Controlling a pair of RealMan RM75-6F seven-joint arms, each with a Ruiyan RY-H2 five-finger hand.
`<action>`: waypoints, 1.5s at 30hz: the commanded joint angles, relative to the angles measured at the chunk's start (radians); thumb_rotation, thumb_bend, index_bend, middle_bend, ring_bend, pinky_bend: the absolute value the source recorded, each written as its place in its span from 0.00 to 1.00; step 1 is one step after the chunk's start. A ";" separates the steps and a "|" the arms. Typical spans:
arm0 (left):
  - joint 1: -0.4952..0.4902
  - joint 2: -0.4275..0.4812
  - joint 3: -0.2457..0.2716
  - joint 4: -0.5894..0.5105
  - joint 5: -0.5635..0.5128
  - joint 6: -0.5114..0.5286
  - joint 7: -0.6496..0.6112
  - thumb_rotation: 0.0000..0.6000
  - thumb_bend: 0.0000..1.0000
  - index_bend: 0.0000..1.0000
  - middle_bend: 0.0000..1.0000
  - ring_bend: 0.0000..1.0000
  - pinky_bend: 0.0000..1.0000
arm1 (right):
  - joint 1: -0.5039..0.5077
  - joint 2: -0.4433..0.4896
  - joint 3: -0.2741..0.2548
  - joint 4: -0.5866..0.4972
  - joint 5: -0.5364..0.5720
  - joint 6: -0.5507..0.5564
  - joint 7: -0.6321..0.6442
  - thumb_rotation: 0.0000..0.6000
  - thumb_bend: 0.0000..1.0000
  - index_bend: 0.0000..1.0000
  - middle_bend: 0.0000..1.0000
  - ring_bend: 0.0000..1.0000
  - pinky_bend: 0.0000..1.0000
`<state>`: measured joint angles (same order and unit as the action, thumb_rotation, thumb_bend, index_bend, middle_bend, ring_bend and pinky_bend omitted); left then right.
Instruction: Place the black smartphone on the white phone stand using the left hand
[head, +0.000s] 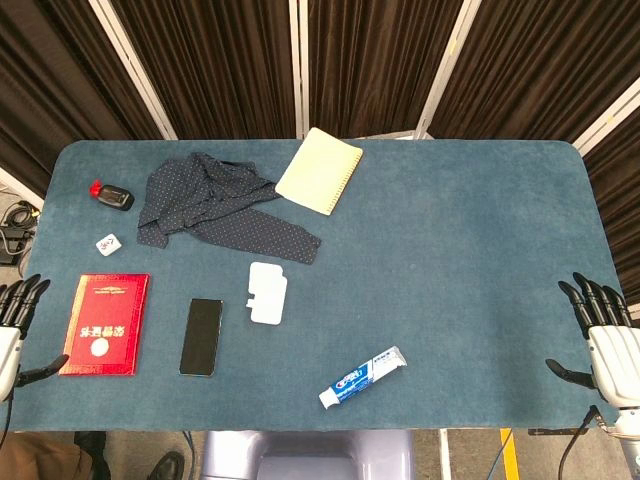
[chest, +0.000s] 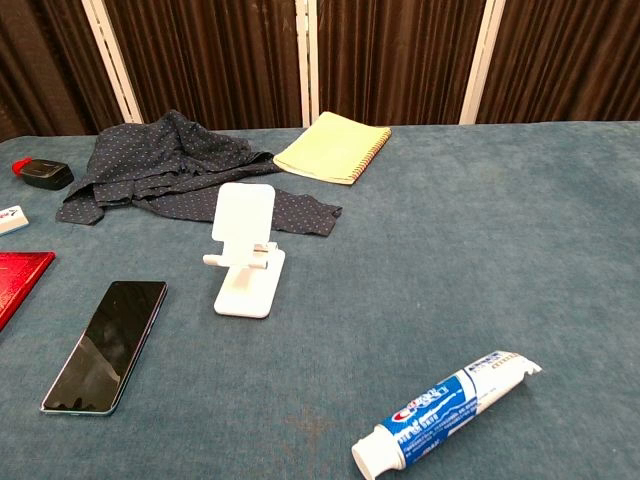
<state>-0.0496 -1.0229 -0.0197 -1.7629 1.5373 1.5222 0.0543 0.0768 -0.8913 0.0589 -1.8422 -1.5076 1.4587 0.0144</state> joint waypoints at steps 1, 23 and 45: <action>0.000 0.001 0.002 -0.002 0.000 -0.003 0.003 1.00 0.00 0.00 0.00 0.00 0.00 | -0.003 0.001 0.000 -0.002 0.001 0.003 0.006 1.00 0.00 0.00 0.00 0.00 0.00; -0.247 -0.279 -0.002 0.281 0.037 -0.351 0.069 1.00 0.00 0.00 0.00 0.00 0.00 | 0.020 -0.013 0.012 0.012 0.066 -0.051 -0.009 1.00 0.00 0.00 0.00 0.00 0.00; -0.313 -0.449 0.052 0.389 0.027 -0.444 0.158 1.00 0.00 0.00 0.00 0.00 0.00 | 0.027 -0.017 0.021 0.029 0.105 -0.075 0.002 1.00 0.00 0.00 0.00 0.00 0.00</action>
<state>-0.3608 -1.4685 0.0308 -1.3764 1.5633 1.0774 0.2098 0.1044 -0.9085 0.0795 -1.8130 -1.4030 1.3829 0.0158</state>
